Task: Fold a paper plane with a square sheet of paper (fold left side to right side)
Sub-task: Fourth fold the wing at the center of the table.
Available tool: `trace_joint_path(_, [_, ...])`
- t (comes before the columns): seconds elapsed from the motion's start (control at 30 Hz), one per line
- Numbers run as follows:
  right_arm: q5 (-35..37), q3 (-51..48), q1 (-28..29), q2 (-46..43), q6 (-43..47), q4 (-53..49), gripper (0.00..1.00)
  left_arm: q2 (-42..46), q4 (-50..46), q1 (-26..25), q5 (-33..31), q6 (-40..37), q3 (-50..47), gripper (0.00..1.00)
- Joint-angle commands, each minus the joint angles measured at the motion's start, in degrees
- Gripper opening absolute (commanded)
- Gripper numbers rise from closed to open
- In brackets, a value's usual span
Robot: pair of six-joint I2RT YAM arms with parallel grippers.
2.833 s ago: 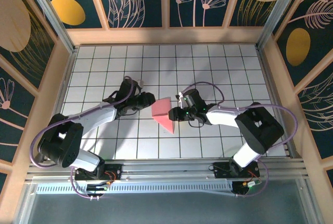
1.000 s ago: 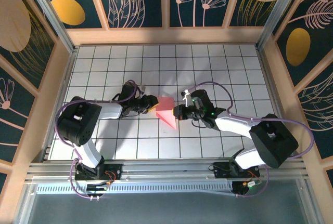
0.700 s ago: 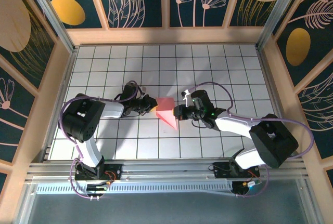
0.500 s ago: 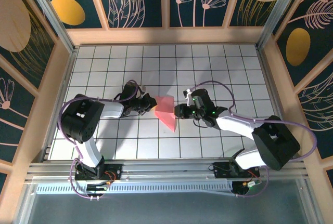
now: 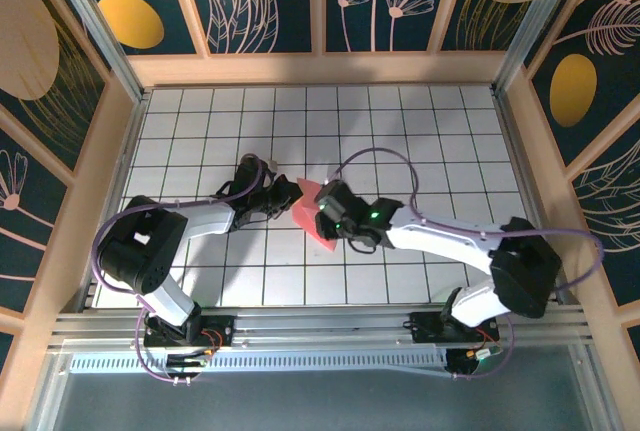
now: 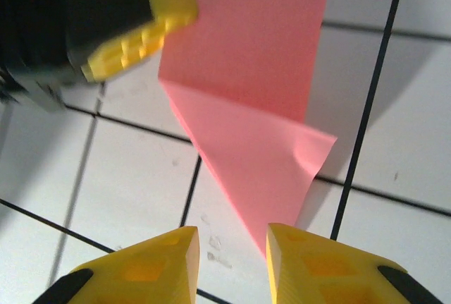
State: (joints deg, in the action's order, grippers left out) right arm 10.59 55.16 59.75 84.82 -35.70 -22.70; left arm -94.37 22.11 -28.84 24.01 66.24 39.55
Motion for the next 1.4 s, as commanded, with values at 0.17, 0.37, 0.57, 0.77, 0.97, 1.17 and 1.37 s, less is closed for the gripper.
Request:
trace_joint_path(0.17, [10.5,5.5,7.0,11.0,-5.6,-6.9,0.32,0.4,1.6,-1.0,-1.8,4.3,-0.4,0.00])
trace_joint_path(0.37, [12.9,6.1,7.3,14.1,-4.7,-5.9,0.32,0.2,1.5,-1.1,-1.6,4.2,-0.3,0.00])
trace_joint_path(0.57, [14.4,6.3,6.9,15.8,-4.1,-5.5,0.32,-0.2,1.2,-1.2,-1.3,4.0,0.2,0.00])
trace_joint_path(0.77, [15.9,6.5,6.5,16.8,-3.4,-5.0,0.28,-0.4,0.7,-1.2,-1.3,3.7,0.5,0.00])
trace_joint_path(0.97, [17.3,7.1,6.2,17.8,-2.7,-5.2,0.26,-0.4,0.4,-1.2,-1.4,3.4,0.5,0.00])
trace_joint_path(1.17, [17.7,7.3,6.0,18.4,-1.8,-4.7,0.24,-0.7,0.3,-1.2,-1.2,3.3,0.8,0.00])
trace_joint_path(1.37, [17.8,7.5,6.0,19.1,-1.2,-4.7,0.21,-0.8,0.1,-1.2,-1.2,3.1,0.9,0.00])
